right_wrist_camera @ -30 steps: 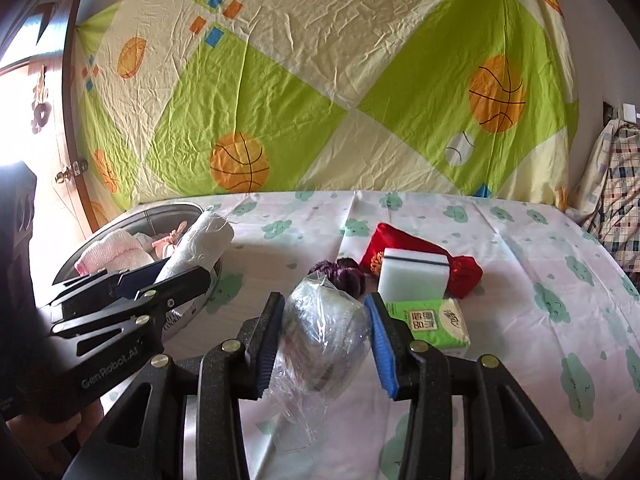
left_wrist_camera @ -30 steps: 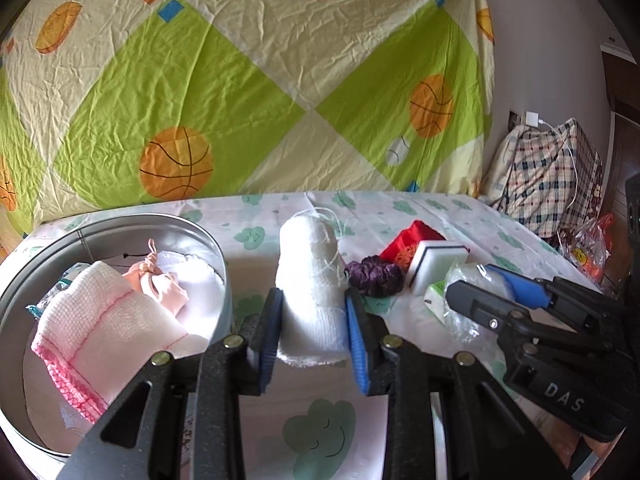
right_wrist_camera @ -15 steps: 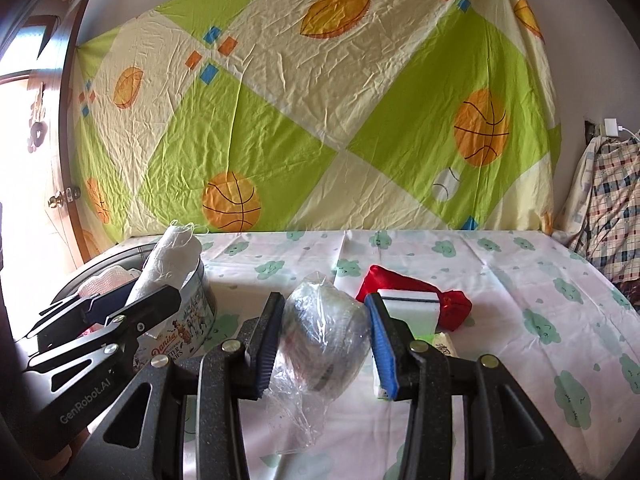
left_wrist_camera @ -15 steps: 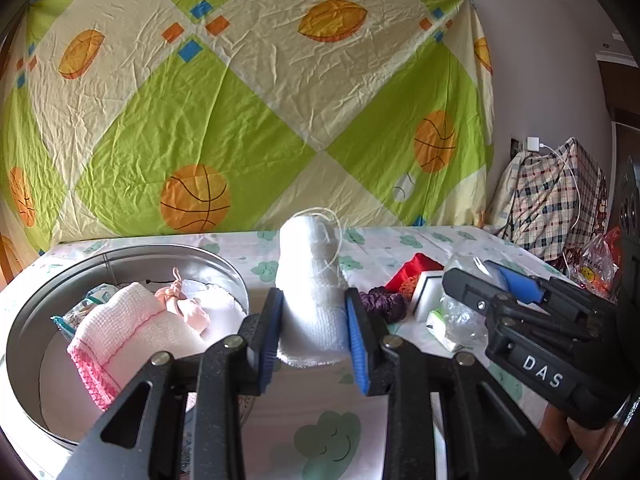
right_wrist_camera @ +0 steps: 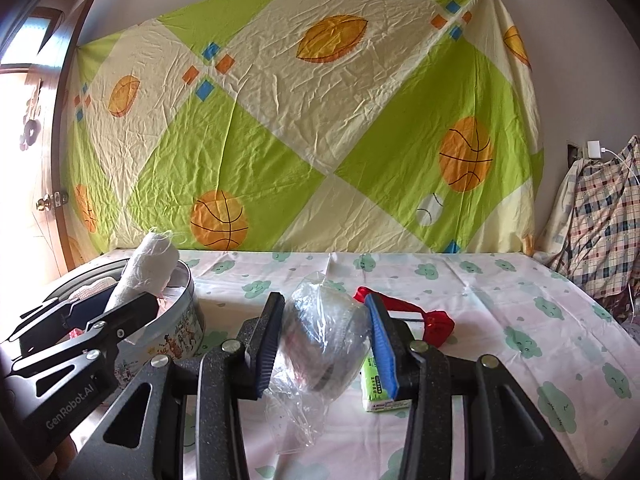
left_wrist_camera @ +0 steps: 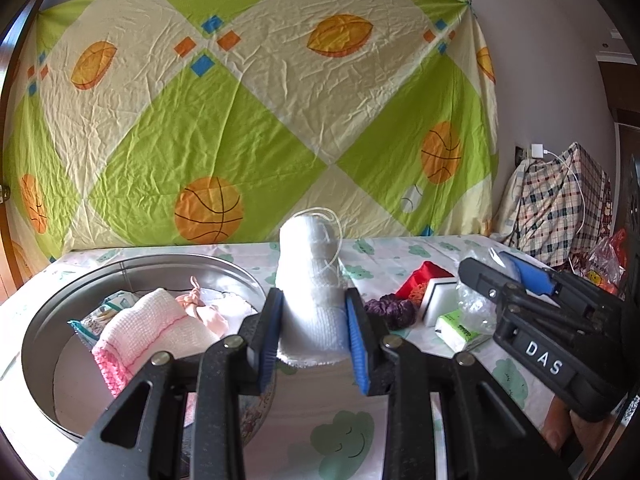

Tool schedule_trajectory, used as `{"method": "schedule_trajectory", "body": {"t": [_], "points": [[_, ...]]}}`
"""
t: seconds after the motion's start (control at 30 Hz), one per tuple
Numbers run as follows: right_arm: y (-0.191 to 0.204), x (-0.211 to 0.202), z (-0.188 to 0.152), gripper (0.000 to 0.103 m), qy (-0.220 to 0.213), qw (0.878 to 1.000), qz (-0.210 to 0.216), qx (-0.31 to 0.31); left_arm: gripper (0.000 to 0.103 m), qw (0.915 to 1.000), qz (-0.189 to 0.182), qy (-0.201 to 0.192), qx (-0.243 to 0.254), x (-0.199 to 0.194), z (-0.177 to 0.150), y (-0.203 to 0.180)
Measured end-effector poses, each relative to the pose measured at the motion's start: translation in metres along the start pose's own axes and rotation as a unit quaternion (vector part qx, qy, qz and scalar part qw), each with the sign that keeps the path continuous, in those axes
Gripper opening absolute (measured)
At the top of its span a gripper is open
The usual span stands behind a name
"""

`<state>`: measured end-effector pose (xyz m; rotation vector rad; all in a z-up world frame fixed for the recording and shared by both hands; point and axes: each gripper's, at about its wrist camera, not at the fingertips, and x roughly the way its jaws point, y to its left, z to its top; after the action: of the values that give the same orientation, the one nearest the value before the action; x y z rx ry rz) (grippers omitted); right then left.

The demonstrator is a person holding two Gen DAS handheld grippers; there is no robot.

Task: Organize soft objects
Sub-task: 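Carry the gauze roll and bagged item over the grey tin with both tools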

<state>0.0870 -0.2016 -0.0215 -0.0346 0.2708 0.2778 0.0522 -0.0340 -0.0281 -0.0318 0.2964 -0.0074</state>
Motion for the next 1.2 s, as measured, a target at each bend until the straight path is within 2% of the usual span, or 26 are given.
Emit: {"method": "schedule_trajectory", "body": {"t": [0.8,1.2], "points": [[0.019,0.001,0.001,0.044,-0.005,1.000,0.021,0.007,0.030,0.9993,0.030,-0.019,-0.004,-0.017,-0.002,0.022],[0.028,0.005,0.001,0.044,0.000,0.999,0.039,0.013,0.030,0.9988,0.045,-0.014,-0.012,-0.018,-0.003,0.038]]}}
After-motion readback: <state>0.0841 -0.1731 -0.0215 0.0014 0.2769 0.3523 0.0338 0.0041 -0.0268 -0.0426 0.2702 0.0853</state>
